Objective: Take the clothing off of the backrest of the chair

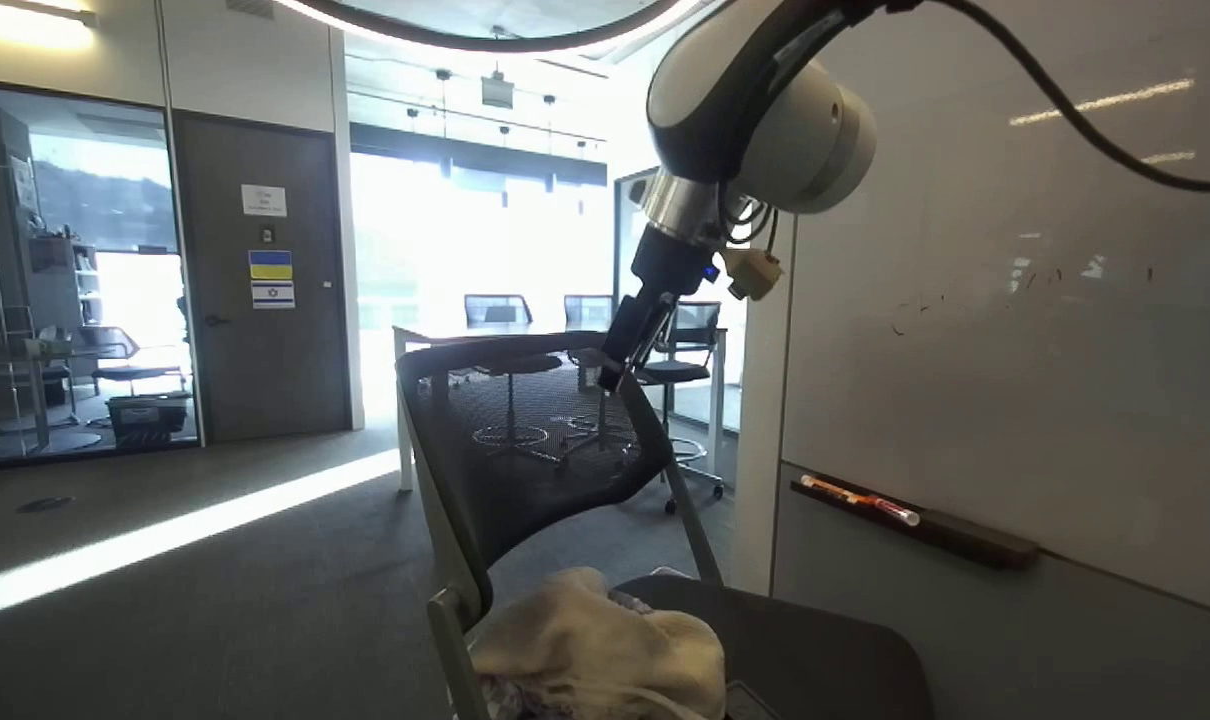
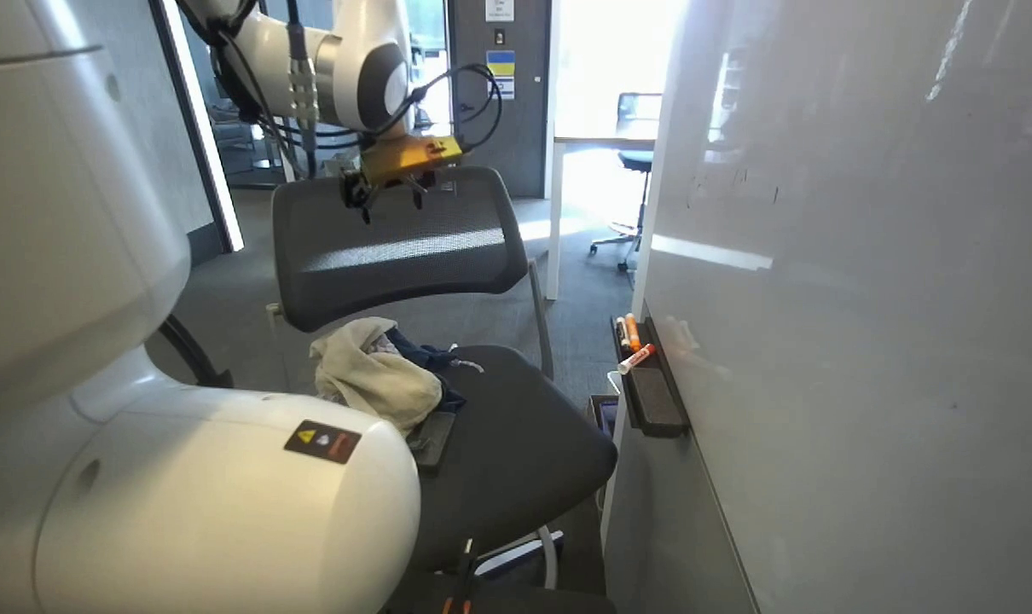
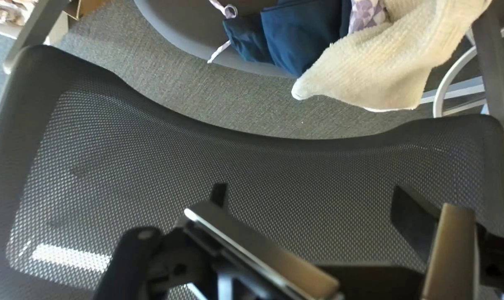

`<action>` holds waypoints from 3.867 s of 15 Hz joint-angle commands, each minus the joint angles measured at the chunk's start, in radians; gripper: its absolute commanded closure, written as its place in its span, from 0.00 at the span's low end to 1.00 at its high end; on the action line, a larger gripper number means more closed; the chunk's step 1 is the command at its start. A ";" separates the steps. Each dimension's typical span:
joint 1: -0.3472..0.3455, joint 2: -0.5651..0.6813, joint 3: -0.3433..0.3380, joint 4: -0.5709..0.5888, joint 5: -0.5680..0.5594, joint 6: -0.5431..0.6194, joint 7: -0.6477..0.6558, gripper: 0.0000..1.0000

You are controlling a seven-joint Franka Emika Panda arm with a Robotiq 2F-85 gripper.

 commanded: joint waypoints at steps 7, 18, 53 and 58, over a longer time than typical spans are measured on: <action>-0.027 0.123 0.208 0.475 -0.226 -0.512 0.732 0.00; 0.267 0.472 0.059 0.866 -0.529 -0.615 1.483 0.00; 0.328 0.682 0.022 1.079 -0.463 -0.865 1.463 0.88; 0.292 0.603 0.053 0.954 -0.415 -0.846 1.381 0.88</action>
